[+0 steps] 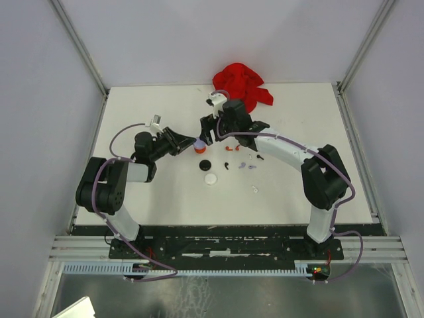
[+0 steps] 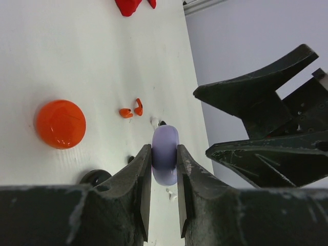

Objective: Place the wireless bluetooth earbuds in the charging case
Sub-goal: Open the charging case.

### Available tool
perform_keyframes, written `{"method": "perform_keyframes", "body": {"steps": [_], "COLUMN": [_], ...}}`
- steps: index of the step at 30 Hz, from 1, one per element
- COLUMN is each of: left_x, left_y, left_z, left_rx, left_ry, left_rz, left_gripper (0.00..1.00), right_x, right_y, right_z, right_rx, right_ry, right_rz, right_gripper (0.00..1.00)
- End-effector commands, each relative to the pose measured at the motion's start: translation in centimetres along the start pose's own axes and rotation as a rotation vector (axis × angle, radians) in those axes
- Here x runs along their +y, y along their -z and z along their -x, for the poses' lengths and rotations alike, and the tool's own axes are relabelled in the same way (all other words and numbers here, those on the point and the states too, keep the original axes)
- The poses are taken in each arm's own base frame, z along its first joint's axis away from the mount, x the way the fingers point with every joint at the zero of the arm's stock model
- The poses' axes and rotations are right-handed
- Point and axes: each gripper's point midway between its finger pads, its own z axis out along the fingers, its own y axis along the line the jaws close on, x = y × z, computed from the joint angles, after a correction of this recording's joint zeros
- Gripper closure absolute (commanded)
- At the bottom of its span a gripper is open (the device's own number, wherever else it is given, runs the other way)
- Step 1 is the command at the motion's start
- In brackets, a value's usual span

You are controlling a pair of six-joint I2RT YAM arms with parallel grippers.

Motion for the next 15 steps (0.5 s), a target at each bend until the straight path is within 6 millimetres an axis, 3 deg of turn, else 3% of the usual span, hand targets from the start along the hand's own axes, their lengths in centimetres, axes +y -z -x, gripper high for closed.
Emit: {"method": "perform_keyframes", "body": {"steps": [1,10,15], "left_x": [-3.7,-4.3,-4.8], "left_y": [-0.1,0.2,0.4], "left_z": [2.2,2.7,2.6], "left_rx": [-0.062,-0.09,-0.089], "left_ry": [-0.041,-0.04,-0.023], "left_rz": [-0.099,-0.1,-0.12], "left_gripper": [0.97,0.97,0.97], "right_x": [-0.4,-0.6,-0.8], "right_y": [0.4,-0.8,-1.3], "right_z": [0.4,-2.4,-2.9], "right_rx": [-0.022,0.024,0.027], "right_ry": [-0.045,-0.068,-0.077], "right_rz": [-0.057,-0.072,-0.076], "right_gripper": [0.17,0.17,0.17]}}
